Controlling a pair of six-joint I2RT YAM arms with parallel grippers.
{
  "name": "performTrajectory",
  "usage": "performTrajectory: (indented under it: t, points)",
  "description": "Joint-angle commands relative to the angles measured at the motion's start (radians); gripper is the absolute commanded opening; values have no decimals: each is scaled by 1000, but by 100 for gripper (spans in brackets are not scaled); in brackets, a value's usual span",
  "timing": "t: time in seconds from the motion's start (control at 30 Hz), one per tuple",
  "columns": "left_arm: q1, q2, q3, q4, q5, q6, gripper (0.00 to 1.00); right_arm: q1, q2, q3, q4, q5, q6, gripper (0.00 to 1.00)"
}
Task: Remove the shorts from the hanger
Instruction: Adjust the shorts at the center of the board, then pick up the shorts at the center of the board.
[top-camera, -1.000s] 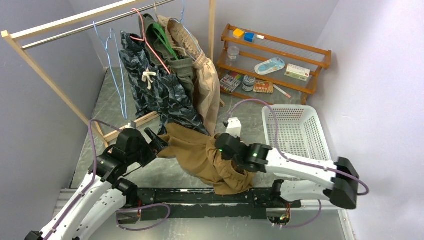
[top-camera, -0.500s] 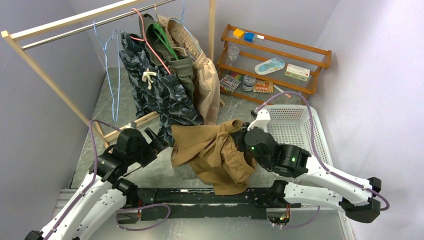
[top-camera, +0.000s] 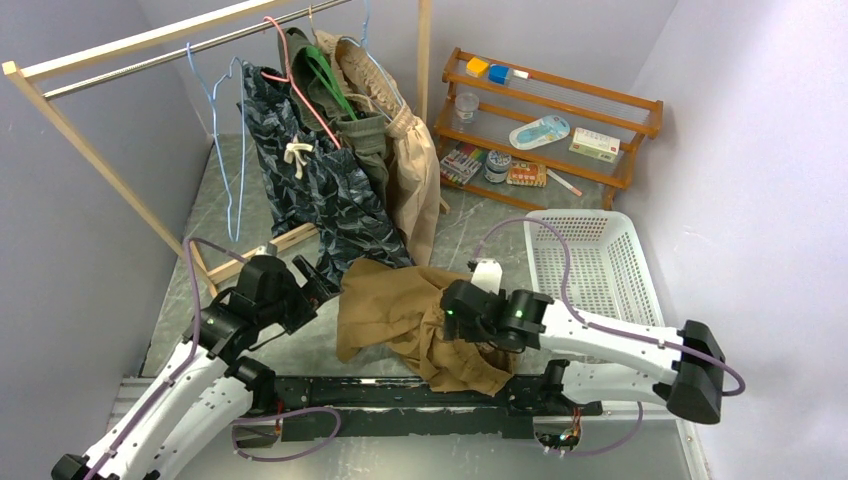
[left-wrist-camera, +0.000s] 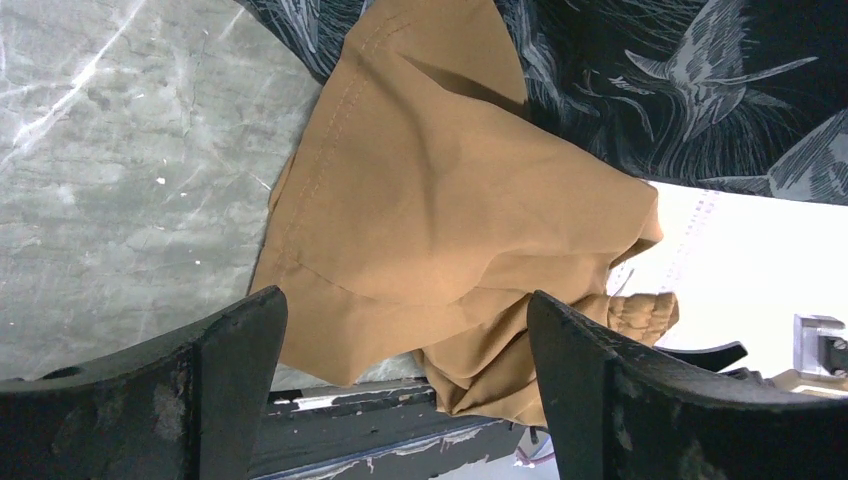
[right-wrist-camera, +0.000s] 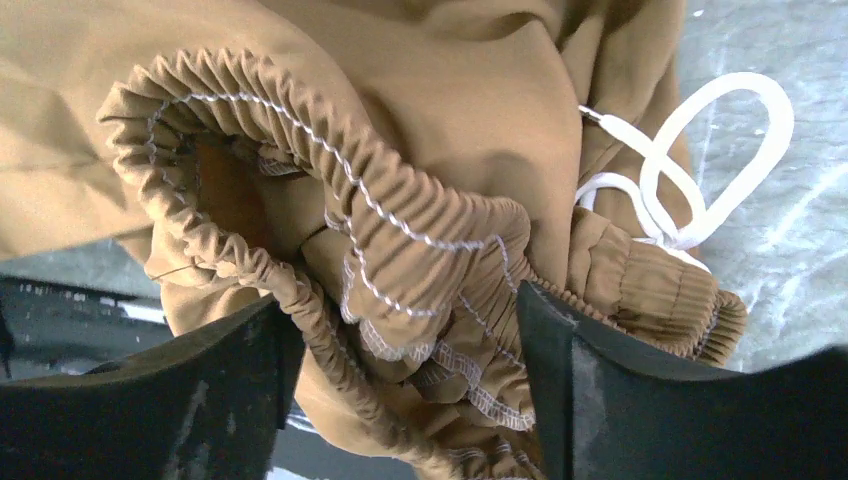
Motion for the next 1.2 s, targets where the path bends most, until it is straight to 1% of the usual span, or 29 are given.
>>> performTrajectory:
  t: [0.0, 0.07, 0.2, 0.37, 0.47, 0.53, 0.57, 0.6, 0.67, 0.73, 0.8, 0.93, 0.97, 1.03, 1.17]
  points:
    - [2, 24, 4, 49, 35, 11, 93, 2, 107, 113, -157, 116, 38, 82]
    - [2, 33, 5, 51, 33, 13, 93, 3, 165, 135, -163, 138, 23, 88]
    - [2, 38, 3, 54, 36, 14, 93, 1, 283, 124, -101, 137, -16, 99]
    - [3, 23, -7, 50, 39, 9, 93, -11, 395, 38, 155, -21, -131, 100]
    - [2, 14, -9, 36, 29, 6, 93, -12, 480, -11, 238, -59, -117, 100]
    - [2, 7, -10, 32, 22, 6, 93, -14, 543, -27, 254, -70, -96, 97]
    - [3, 4, -11, 30, 19, 6, 94, -12, 579, -33, 249, -55, -74, 94]
    - [2, 2, -13, 29, 16, 7, 93, -12, 617, -40, 234, -30, -23, 89]
    - [3, -1, -19, 34, 11, 5, 93, -7, 682, -39, 208, -1, 34, 73]
    - [2, -4, -13, 22, 3, 1, 93, 17, 710, -25, 167, 69, 104, 57]
    - [2, -8, -8, 9, -7, 2, 93, 40, 683, -6, 127, 135, 134, 44]
    - [2, -22, -2, -13, -25, 11, 94, 66, 535, 39, 41, 279, 138, 8]
    - [2, -26, -1, -16, -28, 12, 93, 66, 482, 53, 5, 314, 148, 1]
    - [3, -36, 9, -32, -37, 15, 93, 66, 353, 85, -57, 373, 139, 0]
    - [3, -62, 18, -49, -69, 12, 93, 65, 105, 154, -87, 437, 43, 0]
